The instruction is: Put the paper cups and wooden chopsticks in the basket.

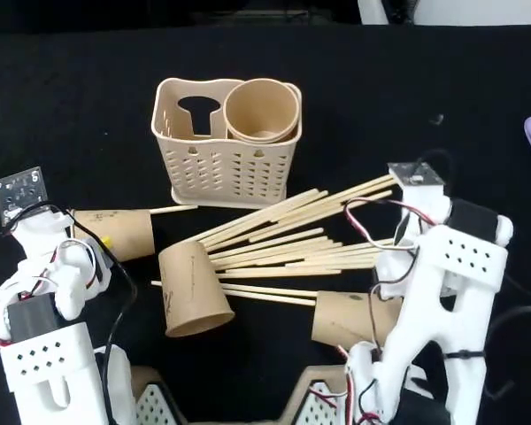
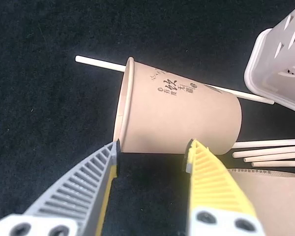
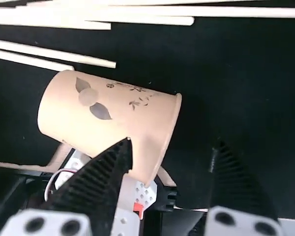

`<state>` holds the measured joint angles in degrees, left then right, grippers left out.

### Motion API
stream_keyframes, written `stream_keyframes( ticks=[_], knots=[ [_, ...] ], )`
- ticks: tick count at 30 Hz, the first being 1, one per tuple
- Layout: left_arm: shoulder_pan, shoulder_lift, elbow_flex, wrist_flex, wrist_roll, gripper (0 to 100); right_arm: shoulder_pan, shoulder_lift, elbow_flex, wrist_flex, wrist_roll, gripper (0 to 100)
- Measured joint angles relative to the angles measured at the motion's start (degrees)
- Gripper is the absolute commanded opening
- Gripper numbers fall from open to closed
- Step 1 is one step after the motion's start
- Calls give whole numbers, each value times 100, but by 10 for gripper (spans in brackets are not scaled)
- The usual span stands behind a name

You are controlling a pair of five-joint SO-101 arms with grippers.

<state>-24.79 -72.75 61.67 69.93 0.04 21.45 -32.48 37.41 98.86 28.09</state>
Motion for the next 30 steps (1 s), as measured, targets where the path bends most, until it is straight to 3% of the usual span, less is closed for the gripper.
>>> stream_keyframes(
  ticks=[10,17,19,30],
  knots=[
    [0,0,0,0,0,235,-633,1055,-404,44,-88,253],
    [0,0,0,0,0,235,-651,1793,-1099,44,-2110,253],
    [0,0,0,0,0,235,-651,1925,-1108,44,-2391,253],
    [0,0,0,-70,0,234,-651,2743,-1020,44,-2497,238]
  ],
)
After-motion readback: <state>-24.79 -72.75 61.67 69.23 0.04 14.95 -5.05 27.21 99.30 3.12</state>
